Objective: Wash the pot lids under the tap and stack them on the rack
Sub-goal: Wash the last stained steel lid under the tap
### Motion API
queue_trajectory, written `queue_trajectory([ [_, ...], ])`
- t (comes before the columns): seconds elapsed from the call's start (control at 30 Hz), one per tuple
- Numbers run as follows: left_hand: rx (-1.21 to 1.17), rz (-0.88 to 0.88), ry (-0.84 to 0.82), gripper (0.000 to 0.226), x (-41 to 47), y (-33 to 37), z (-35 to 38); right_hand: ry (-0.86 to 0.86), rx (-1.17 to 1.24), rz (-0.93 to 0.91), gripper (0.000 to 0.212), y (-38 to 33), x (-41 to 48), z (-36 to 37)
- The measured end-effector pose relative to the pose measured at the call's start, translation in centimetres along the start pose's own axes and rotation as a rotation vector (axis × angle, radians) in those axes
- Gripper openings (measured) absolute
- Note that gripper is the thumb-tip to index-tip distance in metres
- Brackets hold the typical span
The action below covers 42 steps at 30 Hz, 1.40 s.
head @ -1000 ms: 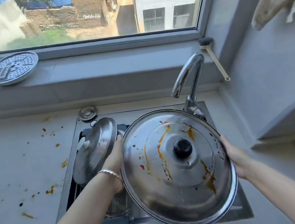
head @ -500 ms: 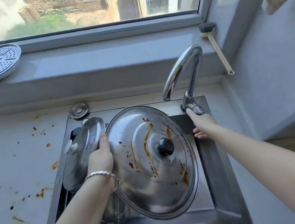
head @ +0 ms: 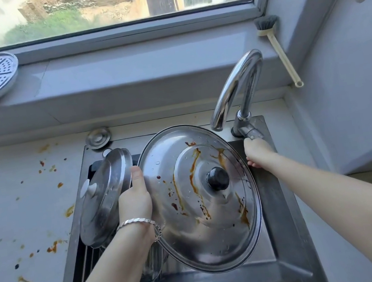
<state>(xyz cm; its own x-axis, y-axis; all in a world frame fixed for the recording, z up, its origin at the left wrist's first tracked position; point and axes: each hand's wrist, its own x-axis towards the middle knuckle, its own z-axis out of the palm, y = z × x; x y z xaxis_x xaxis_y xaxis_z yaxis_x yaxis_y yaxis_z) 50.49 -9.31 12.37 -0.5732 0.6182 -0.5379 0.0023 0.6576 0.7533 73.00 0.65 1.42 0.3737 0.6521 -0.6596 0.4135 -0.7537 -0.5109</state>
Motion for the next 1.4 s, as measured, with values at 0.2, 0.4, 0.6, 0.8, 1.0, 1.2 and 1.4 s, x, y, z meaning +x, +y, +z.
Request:
queue_trajectory([
  [0.2, -0.003, -0.021, -0.006, 0.06, -0.1, -0.1, 0.8, 0.041, -0.007, -0.058, 0.037, 0.9, 0.4, 0.2],
  [0.4, 0.028, -0.012, -0.031, 0.046, -0.4, 0.1, 1.4, 0.038, -0.048, -0.11, 0.039, 1.5, 0.9, -0.1],
  [0.6, 0.048, -0.019, -0.015, 0.046, -0.2, -0.2, 1.2, 0.121, -0.171, -0.09, 0.06, 1.2, -1.0, -0.2],
  [0.8, 0.115, 0.037, -0.033, 0.058, -1.1, 0.1, 1.8, -0.015, -0.452, -0.807, 0.07, -0.2, -11.2, 2.8],
  [1.0, -0.05, 0.041, -0.018, 0.059, -2.0, -0.2, 2.5, -0.108, -0.436, -1.116, 0.083, -1.0, -15.6, 7.2],
  [1.2, 0.067, 0.256, 0.032, 0.062, -2.1, 0.3, 1.8, -0.128, -0.153, -0.55, 0.055, -5.4, -11.3, 6.7],
  [1.4, 0.009, 0.203, -0.017, 0.061, -1.5, 0.1, 1.8, -0.07, -0.324, -0.931, 0.066, -3.2, -16.5, 7.6],
])
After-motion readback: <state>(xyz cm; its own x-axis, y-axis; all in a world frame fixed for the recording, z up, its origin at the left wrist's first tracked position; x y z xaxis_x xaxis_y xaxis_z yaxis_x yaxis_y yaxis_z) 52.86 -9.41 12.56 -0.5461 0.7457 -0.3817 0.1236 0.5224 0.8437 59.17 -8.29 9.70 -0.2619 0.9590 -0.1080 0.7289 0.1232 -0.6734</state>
